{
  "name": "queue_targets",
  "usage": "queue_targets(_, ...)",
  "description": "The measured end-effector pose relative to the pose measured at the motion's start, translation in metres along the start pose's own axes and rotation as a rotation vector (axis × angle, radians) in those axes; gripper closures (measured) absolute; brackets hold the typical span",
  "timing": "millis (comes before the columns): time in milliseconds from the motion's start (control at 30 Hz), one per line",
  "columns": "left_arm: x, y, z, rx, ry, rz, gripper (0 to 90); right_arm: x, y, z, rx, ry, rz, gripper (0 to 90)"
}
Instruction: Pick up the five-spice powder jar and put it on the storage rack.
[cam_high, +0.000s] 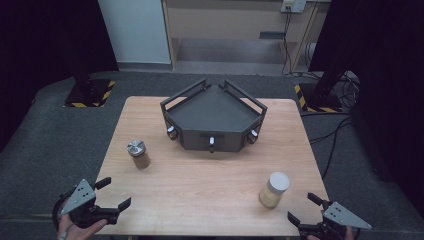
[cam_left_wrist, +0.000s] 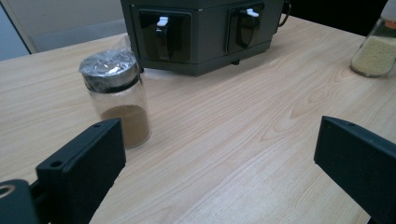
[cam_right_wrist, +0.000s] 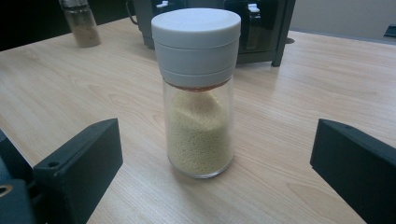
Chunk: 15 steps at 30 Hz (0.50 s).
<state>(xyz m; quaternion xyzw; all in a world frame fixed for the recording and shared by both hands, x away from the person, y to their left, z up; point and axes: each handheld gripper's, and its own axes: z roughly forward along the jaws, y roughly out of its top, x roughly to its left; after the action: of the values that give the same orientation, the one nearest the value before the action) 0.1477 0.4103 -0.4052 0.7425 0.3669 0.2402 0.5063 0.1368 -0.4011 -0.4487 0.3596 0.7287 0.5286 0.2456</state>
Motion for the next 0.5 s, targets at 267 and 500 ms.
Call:
queue_targets(267,0.004,0.016,-0.001,0.032,0.01,0.013,1.0,-0.001,0.0,0.0,0.002,0.005,0.001,3.0)
queue_targets(500,0.013,0.031,-0.004,0.065,0.03,0.007,1.0,-0.001,0.0,0.001,0.003,0.007,0.001,3.0)
